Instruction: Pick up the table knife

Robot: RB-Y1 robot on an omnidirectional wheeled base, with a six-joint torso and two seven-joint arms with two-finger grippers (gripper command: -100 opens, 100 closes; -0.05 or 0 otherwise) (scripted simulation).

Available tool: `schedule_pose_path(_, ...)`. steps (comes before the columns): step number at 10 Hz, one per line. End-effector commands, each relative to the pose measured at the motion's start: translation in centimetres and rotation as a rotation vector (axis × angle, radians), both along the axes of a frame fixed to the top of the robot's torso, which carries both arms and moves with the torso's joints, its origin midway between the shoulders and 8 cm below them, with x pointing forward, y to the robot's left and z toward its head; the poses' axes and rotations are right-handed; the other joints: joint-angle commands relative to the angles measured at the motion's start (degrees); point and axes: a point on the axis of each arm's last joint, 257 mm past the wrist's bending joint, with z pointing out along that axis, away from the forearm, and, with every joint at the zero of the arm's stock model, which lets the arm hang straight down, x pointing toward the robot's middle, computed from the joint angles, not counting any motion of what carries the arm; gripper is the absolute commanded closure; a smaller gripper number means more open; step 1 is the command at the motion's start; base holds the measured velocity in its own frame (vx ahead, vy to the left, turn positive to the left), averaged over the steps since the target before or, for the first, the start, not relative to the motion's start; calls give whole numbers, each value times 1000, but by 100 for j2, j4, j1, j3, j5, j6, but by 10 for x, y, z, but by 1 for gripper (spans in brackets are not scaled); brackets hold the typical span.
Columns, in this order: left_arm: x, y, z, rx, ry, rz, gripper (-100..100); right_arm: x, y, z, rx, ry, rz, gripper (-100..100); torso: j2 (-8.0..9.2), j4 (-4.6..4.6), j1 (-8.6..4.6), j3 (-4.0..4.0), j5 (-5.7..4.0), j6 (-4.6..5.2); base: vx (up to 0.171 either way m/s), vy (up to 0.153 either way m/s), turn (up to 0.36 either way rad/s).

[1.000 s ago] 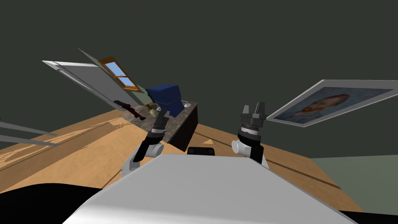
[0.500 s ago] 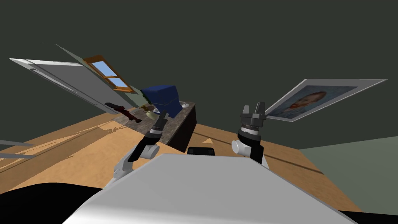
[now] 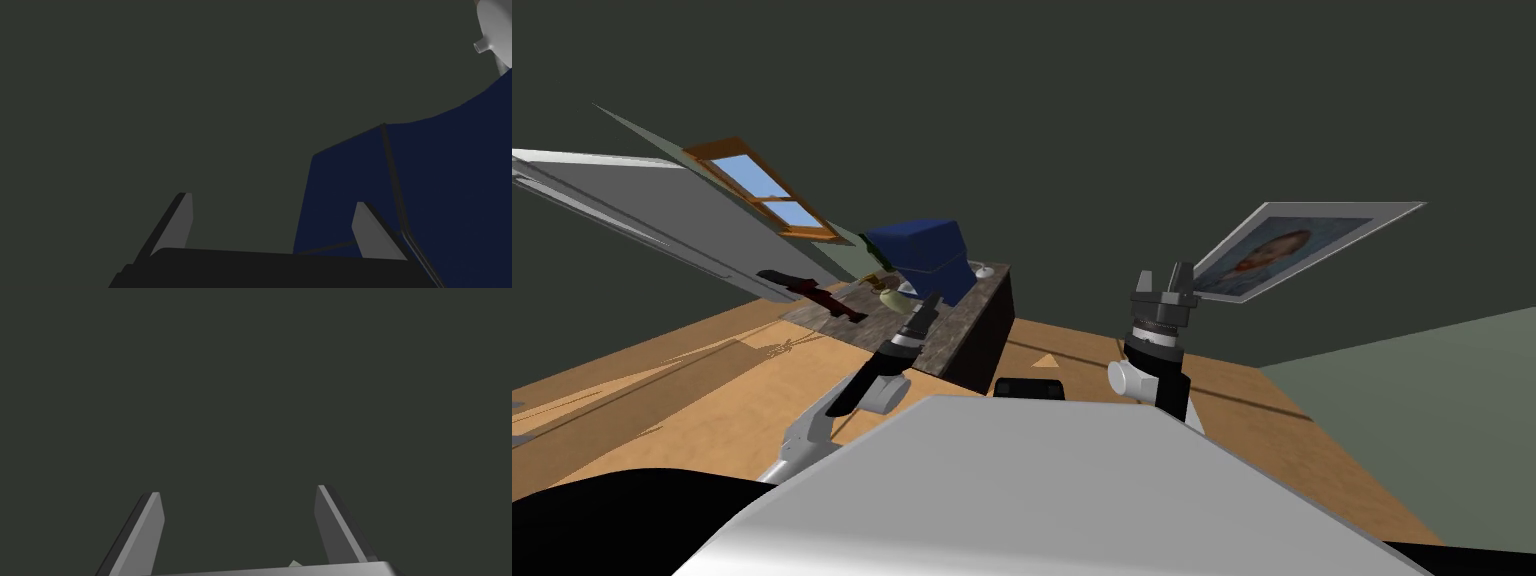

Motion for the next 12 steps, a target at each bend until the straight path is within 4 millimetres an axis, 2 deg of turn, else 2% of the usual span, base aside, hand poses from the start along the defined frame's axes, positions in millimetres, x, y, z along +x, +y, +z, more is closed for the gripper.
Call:
schedule_pose_path(1,1,12,-16,49,43,9,-100,0,0,0,0,0,0,0,0,0,0,0,0,0,-8,15,-136)
schedule_pose_path(2,2,12,-15,59,45,3,-100,0,0,0,0,0,0,0,-1,0,0,-1,0,2,-5,16,-71)
schedule_pose_path(3,2,22,-29,99,82,11,-100,0,0,0,0,0,0,0,-2,-1,-1,-1,0,-1,-2,15,-110)
schedule_pose_path(4,2,22,-28,109,84,6,-100,0,0,0,0,0,0,0,-3,-1,0,-2,0,1,-1,15,-79)
schedule_pose_path(5,2,33,-42,149,122,13,-100,0,0,0,0,0,0,0,-4,-1,-1,-2,0,0,4,14,-121)
schedule_pose_path(6,2,32,-42,158,124,7,-100,0,0,0,0,0,0,0,-6,-1,-1,-3,0,1,4,13,-71)
schedule_pose_path(7,1,44,-56,198,164,14,-100,0,0,0,0,0,0,0,-6,-1,-2,-4,0,-1,10,10,-103)
schedule_pose_path(8,1,43,-55,209,165,8,-100,0,0,0,0,0,0,0,-8,-2,-3,-5,0,1,12,8,-57)
schedule_pose_path(9,-1,55,-70,244,206,15,-100,0,0,0,0,0,0,0,-9,-2,-4,-5,-1,-1,18,5,-99)
schedule_pose_path(10,0,55,-69,259,208,7,-100,0,0,0,0,0,0,0,-11,-2,-5,-6,-1,1,17,5,-55)
schedule_pose_path(11,-3,67,-84,297,250,12,-100,0,0,0,0,0,0,0,-12,-3,-6,-7,-1,-1,27,2,-90)
schedule_pose_path(12,-3,67,-84,309,252,5,-100,0,0,0,0,0,0,0,-15,-3,-6,-9,-1,0,21,5,-40)
